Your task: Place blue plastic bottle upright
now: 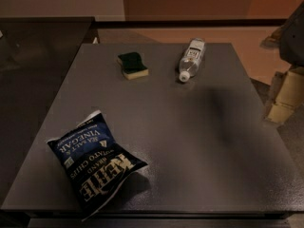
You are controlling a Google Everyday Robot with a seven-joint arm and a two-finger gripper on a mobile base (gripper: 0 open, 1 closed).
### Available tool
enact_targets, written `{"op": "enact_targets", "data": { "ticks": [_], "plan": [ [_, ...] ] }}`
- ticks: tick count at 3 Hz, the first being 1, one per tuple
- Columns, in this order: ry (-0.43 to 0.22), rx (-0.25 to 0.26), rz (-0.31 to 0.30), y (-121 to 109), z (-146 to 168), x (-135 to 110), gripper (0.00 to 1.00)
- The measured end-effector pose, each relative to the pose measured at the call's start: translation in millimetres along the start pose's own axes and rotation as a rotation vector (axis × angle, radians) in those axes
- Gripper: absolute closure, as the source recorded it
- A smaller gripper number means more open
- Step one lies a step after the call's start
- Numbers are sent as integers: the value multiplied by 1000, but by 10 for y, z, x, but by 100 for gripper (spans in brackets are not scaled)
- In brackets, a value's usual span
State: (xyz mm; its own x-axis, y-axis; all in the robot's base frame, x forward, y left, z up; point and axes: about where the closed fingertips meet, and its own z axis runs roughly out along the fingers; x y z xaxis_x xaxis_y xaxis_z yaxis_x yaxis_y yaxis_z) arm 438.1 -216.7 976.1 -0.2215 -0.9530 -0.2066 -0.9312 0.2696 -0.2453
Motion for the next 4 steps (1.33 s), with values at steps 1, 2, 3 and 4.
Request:
{"op": "enact_targets", "data": {
  "ticks": [1, 2, 3, 4],
  "plan": [
    [0, 0, 0, 0, 0, 0, 0],
    [5, 18, -35, -56, 16, -48, 0],
    [2, 36, -130, -230, 131, -125, 0],
    [-11, 53, -244, -451, 284, -169, 0]
  ]
}}
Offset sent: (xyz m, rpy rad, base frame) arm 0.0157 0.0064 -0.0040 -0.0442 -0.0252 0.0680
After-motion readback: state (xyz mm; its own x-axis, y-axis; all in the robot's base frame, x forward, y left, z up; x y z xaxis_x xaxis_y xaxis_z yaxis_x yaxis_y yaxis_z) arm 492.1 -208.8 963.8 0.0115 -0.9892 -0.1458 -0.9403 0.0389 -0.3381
